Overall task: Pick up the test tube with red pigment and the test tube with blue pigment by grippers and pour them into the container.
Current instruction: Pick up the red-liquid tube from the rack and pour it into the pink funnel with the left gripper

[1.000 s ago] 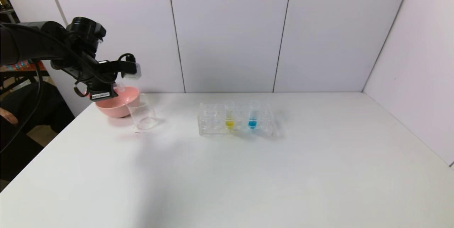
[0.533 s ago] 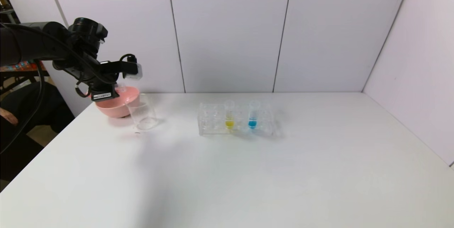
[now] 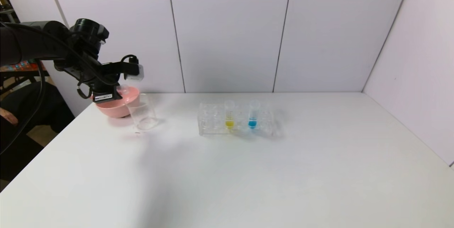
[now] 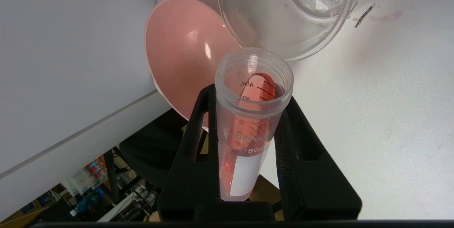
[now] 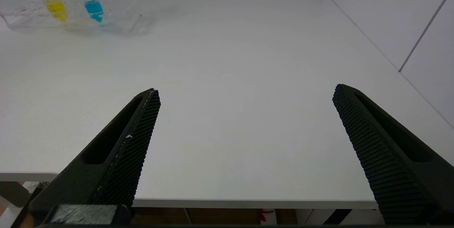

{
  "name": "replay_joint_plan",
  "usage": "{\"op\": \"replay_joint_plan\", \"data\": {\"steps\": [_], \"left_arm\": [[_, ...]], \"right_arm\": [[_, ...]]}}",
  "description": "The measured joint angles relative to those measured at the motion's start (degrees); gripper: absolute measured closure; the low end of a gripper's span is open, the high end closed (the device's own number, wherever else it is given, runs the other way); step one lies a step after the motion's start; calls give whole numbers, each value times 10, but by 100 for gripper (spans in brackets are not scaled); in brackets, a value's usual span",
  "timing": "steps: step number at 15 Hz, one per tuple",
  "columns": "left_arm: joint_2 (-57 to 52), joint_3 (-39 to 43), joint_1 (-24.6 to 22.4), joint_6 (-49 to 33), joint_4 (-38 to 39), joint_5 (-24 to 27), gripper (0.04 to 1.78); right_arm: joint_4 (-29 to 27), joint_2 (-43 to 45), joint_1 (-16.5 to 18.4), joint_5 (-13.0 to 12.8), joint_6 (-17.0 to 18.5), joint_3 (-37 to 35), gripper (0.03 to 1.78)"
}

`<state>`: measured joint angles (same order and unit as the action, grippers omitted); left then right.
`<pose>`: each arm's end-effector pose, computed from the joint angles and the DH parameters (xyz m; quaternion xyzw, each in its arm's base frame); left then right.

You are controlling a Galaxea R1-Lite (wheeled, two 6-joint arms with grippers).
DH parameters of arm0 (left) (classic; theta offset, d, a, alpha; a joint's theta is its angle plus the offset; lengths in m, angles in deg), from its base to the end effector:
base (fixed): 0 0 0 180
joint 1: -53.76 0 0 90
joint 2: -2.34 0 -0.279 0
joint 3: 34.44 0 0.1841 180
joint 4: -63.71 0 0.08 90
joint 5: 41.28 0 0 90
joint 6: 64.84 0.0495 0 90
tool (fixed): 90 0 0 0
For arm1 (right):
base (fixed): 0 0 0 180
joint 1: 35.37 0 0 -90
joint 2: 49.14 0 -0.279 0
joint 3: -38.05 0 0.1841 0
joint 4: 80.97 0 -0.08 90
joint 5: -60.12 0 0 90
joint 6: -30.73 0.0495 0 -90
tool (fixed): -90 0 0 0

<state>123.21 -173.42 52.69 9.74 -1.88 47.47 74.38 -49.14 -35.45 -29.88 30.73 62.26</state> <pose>0.4056 0.0087 0.2013 0.5550 0.3315 -0.2292 0.7277 0.0184 0.0000 0.0745 0.0000 0.0038 0.0007 1.0000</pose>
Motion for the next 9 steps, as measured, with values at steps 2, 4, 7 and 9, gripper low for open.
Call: {"op": "replay_joint_plan", "data": {"steps": [2, 4, 7, 9], "left_arm": [[0, 0, 0, 1, -6, 7, 136], [0, 0, 0, 2, -8, 7, 136], [0, 0, 0, 3, -10, 7, 136], [0, 0, 0, 2, -9, 5, 136]], "right_arm": [[0, 0, 0, 0, 0, 0, 4], [0, 0, 0, 0, 0, 0, 4], [0, 0, 0, 0, 0, 0, 4], [0, 0, 0, 0, 0, 0, 4]]}}
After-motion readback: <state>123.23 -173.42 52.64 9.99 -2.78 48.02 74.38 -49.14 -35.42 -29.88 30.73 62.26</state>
